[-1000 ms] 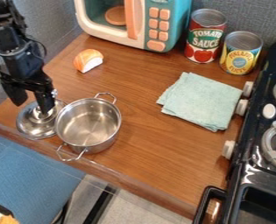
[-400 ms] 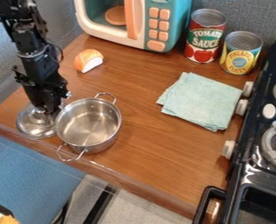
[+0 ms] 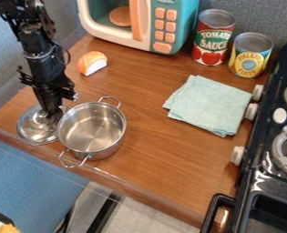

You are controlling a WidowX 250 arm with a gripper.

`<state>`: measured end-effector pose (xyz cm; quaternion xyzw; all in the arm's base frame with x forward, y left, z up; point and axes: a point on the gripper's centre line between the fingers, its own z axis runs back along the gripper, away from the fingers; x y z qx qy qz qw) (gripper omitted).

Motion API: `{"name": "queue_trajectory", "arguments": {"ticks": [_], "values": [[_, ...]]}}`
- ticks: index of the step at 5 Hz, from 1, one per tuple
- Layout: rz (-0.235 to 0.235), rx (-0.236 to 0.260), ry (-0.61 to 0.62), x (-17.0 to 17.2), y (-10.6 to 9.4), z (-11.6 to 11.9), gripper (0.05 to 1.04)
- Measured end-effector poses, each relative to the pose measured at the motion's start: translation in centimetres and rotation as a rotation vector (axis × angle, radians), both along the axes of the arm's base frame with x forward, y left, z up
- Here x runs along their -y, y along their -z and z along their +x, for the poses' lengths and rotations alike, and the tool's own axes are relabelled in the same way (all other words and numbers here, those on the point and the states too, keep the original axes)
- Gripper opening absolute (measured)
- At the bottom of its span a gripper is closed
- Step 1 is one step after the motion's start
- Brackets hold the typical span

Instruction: Put the lid on top of the silver pot

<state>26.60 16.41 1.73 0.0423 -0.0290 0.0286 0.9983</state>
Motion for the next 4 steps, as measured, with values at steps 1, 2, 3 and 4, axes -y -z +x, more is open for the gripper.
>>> {"name": "queue_trajectory", "arguments": {"ticks": [1, 2, 3, 4], "values": [[-0.023, 0.005, -0.015, -0.3, -0.1, 0.0, 0.300], [-0.050, 0.007, -0.024, -0.8, 0.0, -0.5, 0.582], [-0.059, 0.006, -0.011, -0.8, 0.0, -1.0, 0.872], [-0.066, 0.000, 0.008, -0.3, 0.0, -1.6, 1.005]]}}
